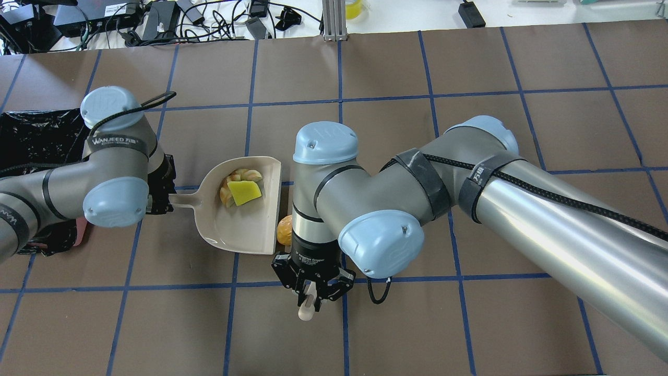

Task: Sweep and dump trash into bin
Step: 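Sweep the potato toy into the dustpan while the left gripper holds it steady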

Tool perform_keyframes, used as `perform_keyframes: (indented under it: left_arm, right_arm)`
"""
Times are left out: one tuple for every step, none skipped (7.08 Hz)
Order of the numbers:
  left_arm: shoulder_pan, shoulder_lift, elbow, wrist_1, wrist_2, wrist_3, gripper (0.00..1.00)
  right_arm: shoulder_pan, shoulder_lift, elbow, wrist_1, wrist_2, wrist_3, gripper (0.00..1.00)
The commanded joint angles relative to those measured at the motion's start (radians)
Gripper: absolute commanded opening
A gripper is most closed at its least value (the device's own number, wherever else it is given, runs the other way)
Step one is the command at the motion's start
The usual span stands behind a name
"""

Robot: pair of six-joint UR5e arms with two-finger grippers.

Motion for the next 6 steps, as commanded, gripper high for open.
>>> perform_keyframes:
  left_arm:
    - [0.002, 0.037, -0.072, 0.034, 0.039, -0.007, 0.0]
    - [0.002, 0.036, -0.076, 0.038, 0.039, -0.02, 0.0]
    - [-0.006, 0.033, -0.07, 0.04, 0.039, -0.054, 0.0]
    - [-0.009, 0.025, -0.064, 0.04, 0.038, -0.075, 0.0]
    - [-0.009, 0.007, -0.038, 0.041, 0.041, -0.079, 0.0]
    - [-0.012, -0.004, 0.021, 0.032, 0.073, -0.106, 0.0]
  right_arm:
    - [0.008, 0.013, -0.001, -0.022, 0.0, 0.0, 0.0]
    - [0.012, 0.013, -0.01, -0.027, 0.0, 0.0, 0.0]
    - [0.015, 0.017, -0.012, -0.039, 0.0, 0.0, 0.0]
    - [0.025, 0.029, -0.012, -0.071, 0.001, 0.0, 0.0]
    - [0.038, 0.06, -0.016, -0.152, 0.004, -0.001, 0.0]
    - [0.06, 0.095, -0.031, -0.249, 0.048, -0.005, 0.0]
